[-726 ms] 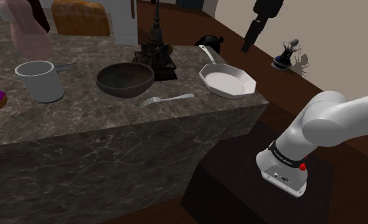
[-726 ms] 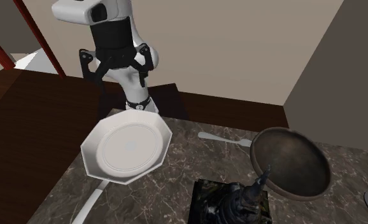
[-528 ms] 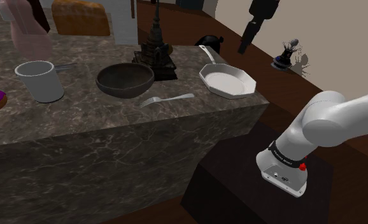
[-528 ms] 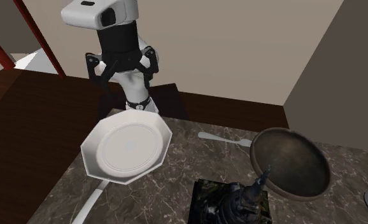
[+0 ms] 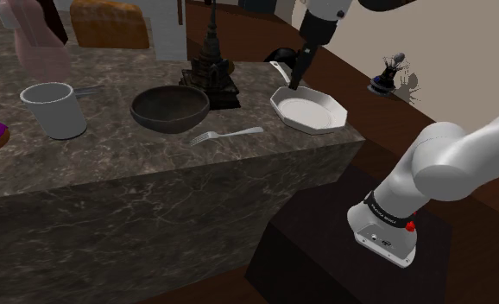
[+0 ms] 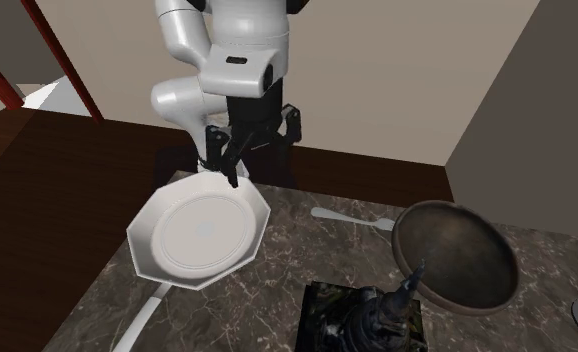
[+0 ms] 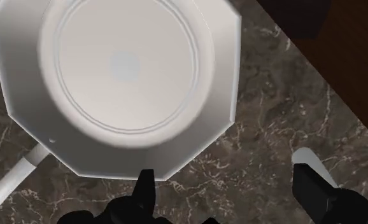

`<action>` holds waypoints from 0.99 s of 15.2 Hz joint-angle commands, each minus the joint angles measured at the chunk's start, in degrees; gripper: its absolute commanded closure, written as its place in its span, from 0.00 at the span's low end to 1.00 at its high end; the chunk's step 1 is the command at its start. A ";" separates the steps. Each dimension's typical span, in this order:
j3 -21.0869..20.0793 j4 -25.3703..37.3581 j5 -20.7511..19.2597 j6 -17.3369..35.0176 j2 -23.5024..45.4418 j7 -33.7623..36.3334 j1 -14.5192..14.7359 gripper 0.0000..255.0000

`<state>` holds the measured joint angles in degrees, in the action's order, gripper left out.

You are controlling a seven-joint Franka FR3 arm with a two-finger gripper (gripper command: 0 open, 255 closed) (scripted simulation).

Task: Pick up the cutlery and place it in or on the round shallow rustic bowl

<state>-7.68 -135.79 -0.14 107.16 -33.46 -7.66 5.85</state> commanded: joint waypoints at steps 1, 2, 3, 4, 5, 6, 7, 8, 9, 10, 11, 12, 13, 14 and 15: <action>-1.64 0.43 0.56 2.63 2.65 0.39 1.22 0.00; -2.36 0.68 0.72 3.88 3.96 0.47 1.74 0.00; -3.08 0.97 0.85 5.11 5.30 0.56 2.25 0.00; -3.82 1.30 0.95 6.32 6.66 0.65 2.74 0.00; -4.55 1.68 1.00 7.50 8.04 0.76 3.21 0.00; -5.29 2.10 1.00 8.66 9.44 0.88 3.67 0.00; -6.03 2.56 0.96 9.79 10.86 1.01 4.12 0.00; -6.77 3.06 0.87 10.90 12.30 1.17 4.55 0.00; -7.53 3.60 0.72 11.98 13.75 1.34 4.97 0.00; -8.27 4.18 0.52 13.02 15.22 1.53 5.37 0.00; -9.03 4.79 0.27 14.04 16.71 1.74 5.76 0.00; -9.77 5.45 -0.05 15.03 18.21 1.98 6.15 0.00; -10.51 6.14 -0.43 15.98 19.72 2.24 6.54 0.00; -11.25 6.87 -0.88 16.90 21.25 2.53 6.91 0.00; -11.99 7.64 -1.39 17.78 22.80 2.85 7.28 0.00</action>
<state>-18.93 -128.68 -1.06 123.73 -12.25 -5.08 12.76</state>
